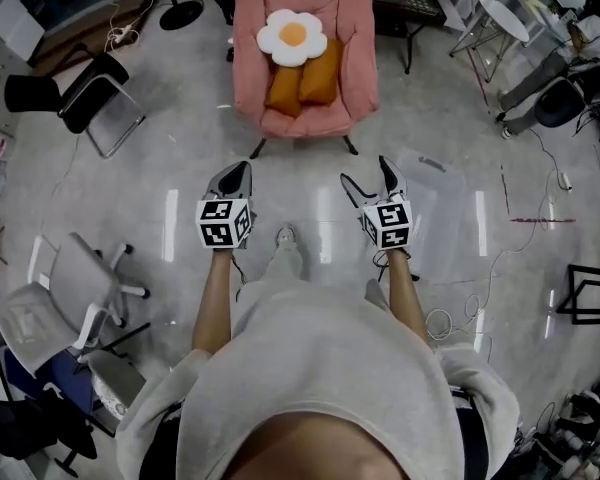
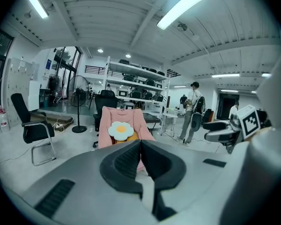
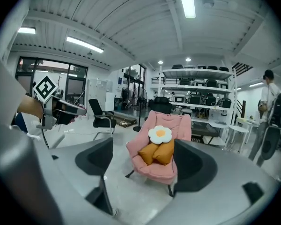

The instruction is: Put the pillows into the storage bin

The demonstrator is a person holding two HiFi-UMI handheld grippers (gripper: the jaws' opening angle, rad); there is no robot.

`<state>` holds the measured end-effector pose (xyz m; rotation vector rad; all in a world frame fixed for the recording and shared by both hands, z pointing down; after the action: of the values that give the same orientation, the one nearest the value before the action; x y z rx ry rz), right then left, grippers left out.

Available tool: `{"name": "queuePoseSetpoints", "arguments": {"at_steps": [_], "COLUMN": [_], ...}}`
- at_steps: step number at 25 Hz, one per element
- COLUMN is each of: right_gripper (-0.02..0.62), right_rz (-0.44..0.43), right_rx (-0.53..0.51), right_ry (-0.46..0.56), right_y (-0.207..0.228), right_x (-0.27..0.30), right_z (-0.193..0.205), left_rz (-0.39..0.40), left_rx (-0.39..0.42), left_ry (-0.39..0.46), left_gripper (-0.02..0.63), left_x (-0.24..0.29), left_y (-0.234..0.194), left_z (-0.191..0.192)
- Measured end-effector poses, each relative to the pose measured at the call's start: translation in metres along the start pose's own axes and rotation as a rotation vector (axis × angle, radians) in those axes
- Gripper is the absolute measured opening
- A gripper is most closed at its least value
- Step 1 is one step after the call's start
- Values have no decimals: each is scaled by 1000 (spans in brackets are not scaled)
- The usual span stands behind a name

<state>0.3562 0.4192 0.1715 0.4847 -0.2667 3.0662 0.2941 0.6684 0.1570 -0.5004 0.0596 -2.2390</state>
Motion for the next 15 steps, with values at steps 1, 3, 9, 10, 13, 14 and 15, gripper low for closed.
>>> {"name": "queuePoseSetpoints", "arguments": {"at_steps": [1, 3, 9, 10, 13, 14, 15], "right_gripper": [391, 390, 388, 388, 387, 387, 387], "right_rz": [4, 14, 28, 29, 36, 38, 41], "right_rx": [1, 3, 4, 3, 2, 2, 0], "right_ry": [0, 1, 1, -1, -8, -8, -8], "right_y": [2, 8, 12, 13, 13, 14, 14], "right_x": [13, 42, 130, 143, 176, 186, 195], "right_z": [-6, -19, -58, -62, -70, -73, -76], "left_rz": [5, 14, 26, 27, 31, 33, 35], "left_rx": [0, 3, 4, 3, -2, -3, -4], "left_ry": [2, 6, 12, 12, 14, 14, 14], "left_gripper": [11, 11, 11, 12, 11, 11, 11], "left_x": [10, 30, 83, 91, 112, 118, 125], "left_y": [-10, -30, -99, -110, -138, -146, -154], "left_z": [-8, -26, -70, -76, -86, -90, -93]}}
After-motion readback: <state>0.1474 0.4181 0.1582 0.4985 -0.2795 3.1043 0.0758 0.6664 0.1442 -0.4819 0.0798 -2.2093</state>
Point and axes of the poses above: the fingertips, and each gripper's own axes: x forward along the fingers, y to its right, z out of its underside, the point moved 1 cm from there along -x, backward along the fingers, and after that the axes turned 13 degrees about z, right-handed, at the moved point
